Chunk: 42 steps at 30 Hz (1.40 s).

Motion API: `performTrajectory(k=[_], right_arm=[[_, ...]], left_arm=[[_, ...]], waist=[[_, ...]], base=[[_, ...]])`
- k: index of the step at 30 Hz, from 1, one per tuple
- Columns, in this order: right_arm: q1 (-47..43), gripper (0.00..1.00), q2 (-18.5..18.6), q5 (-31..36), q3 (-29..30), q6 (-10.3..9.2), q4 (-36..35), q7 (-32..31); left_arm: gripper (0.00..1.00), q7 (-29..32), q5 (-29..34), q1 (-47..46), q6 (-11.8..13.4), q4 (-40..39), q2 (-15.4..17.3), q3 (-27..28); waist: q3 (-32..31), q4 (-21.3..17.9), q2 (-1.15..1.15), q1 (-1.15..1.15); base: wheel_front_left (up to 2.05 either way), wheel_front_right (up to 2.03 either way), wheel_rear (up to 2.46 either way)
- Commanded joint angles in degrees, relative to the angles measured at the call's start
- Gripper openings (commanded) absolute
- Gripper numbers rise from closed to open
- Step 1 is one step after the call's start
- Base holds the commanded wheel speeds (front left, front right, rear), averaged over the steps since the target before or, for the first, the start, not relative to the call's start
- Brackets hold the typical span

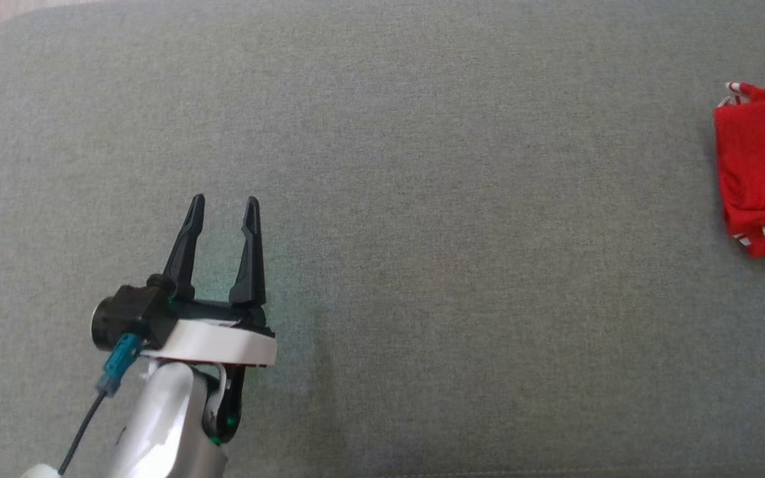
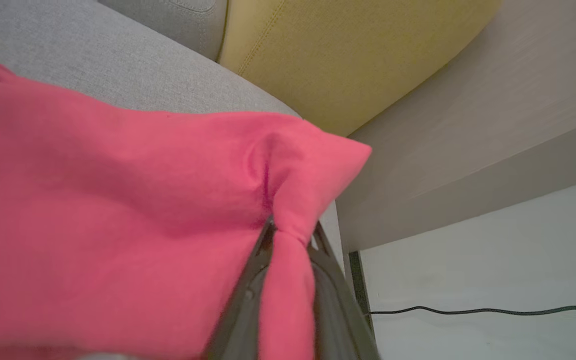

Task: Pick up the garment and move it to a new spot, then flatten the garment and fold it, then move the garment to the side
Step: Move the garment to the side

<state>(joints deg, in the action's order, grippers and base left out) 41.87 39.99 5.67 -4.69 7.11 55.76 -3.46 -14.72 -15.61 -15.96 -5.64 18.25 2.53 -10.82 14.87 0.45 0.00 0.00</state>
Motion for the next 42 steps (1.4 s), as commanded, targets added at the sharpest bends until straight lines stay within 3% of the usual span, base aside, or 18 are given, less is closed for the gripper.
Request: performTrajectory(k=[1, 2, 3, 4, 14, 21, 22, 24, 32, 36, 42], right_arm=[[0.87, 0.00, 1.31, 0.37, 0.43, 0.37, -1.27, 0.32], [0.80, 0.01, 0.82, 0.71, 1.09, 0.37, -1.36, 0.26], [0.69, 0.44, 0.26, 0.92, 1.77, 0.37, -1.49, 0.21], [0.62, 1.00, -0.41, 0.81, 2.78, 0.37, -1.29, -0.41], [-0.06, 1.00, -6.36, 4.38, 6.60, 0.37, -6.94, 3.02], [-1.23, 1.00, -18.08, 0.23, 7.16, 0.37, -15.13, 9.05], [-2.69, 1.00, -21.57, -2.31, 6.19, 0.37, -18.05, 11.02], [-3.69, 1.00, -23.08, -3.38, 5.53, 0.37, -19.50, 11.92], [-18.17, 1.00, -35.31, -11.15, 3.18, 0.37, -31.65, 16.91], [-26.21, 1.00, -36.98, -13.43, 4.13, 0.37, -34.29, 17.97], [-32.15, 1.00, -37.09, -18.93, 1.03, 0.37, -36.97, 18.41]], left_arm=[[1.00, -0.28, 0.25, -1.39, -0.23, -1.48, 0.35, 2.21], [1.00, -0.28, 0.23, -1.42, -0.22, -1.43, 0.35, 2.18], [1.00, -0.28, 0.21, -1.45, -0.22, -1.39, 0.35, 2.17], [1.00, -0.28, 0.19, -1.44, -0.22, -1.35, 0.35, 2.20], [1.00, -0.28, -0.34, -0.10, -0.15, -1.10, 0.35, 2.38], [1.00, -0.28, -0.36, 2.01, 0.20, -1.58, 0.35, 2.73], [1.00, -0.28, -0.39, 2.81, 0.31, -1.64, 0.35, 2.64], [1.00, -0.28, -0.39, 3.24, 0.35, -1.66, 0.35, 2.58], [1.00, -0.28, -0.57, 7.49, 1.15, -3.34, 0.35, 1.73], [1.00, -0.28, -0.45, 9.39, 1.95, -4.10, 0.35, 1.12], [1.00, -0.28, 0.17, 10.82, 2.55, -4.56, 0.35, 0.61]], waist=[[-0.12, -0.11, 0.00, 0.00], [-0.23, -0.18, 0.00, 0.00], [-0.36, -0.27, 0.00, 0.00], [-0.54, -0.37, 0.00, 0.00], [-4.44, -1.56, 0.00, 0.00], [-9.03, -2.24, 0.00, 0.00], [-10.16, -2.29, 0.00, 0.00], [-10.69, -2.29, 0.00, 0.00], [-13.58, -1.75, 0.00, 0.00], [-14.29, -1.18, 0.00, 0.00], [-14.70, -0.84, 0.00, 0.00]], base=[[0.00, 0.00, 0.00], [0.00, 0.00, 0.00], [0.00, 0.00, 0.00], [0.00, 0.00, 0.00], [0.00, 0.00, 0.00], [0.00, 0.00, 0.00], [0.00, 0.00, 0.00], [0.00, 0.00, 0.00], [0.00, 0.00, 0.00], [0.00, 0.00, 0.00], [0.00, 0.00, 0.00]])
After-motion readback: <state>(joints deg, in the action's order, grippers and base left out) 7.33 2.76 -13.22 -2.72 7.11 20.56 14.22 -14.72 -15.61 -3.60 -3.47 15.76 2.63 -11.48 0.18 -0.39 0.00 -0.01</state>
